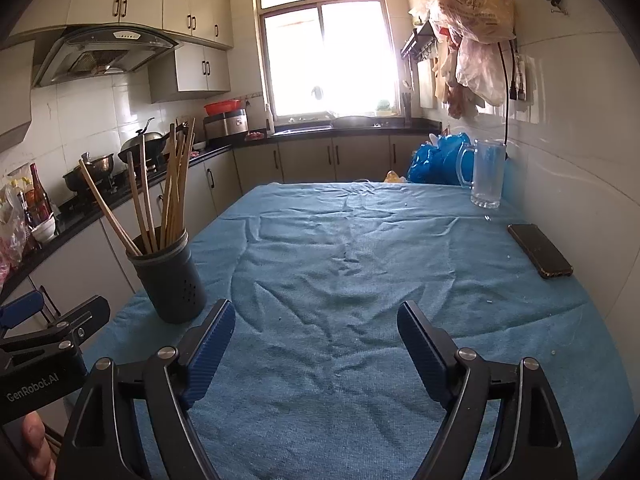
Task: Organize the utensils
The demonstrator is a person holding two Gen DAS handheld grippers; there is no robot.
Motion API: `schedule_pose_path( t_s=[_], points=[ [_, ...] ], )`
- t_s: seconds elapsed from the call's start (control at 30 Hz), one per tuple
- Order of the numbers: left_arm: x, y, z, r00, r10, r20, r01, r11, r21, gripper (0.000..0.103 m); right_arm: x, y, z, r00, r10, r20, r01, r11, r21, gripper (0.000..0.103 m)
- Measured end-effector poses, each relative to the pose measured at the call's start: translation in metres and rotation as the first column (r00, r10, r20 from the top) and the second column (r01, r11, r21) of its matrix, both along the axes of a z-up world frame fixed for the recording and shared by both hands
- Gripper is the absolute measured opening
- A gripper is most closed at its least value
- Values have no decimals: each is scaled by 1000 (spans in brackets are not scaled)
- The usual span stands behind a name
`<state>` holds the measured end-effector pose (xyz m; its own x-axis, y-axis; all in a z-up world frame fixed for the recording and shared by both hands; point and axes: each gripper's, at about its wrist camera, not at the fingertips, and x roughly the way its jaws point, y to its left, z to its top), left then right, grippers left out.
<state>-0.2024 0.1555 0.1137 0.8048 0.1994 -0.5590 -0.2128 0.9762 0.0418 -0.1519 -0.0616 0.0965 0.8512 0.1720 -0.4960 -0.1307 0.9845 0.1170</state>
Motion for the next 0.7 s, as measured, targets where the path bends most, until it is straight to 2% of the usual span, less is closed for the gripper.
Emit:
schedule_pose_path(
  t_s=[0.2,0.7],
  points=[
    [1,3,-3,1000,-1,-7,1,1000,-1,103,-4,3,5,999,-10,43,11,1000,-18,88],
    [1,6,-7,1000,2,0,-2,1000,-6,103,-4,8,4,999,-11,50,13,1000,-23,90]
  ],
)
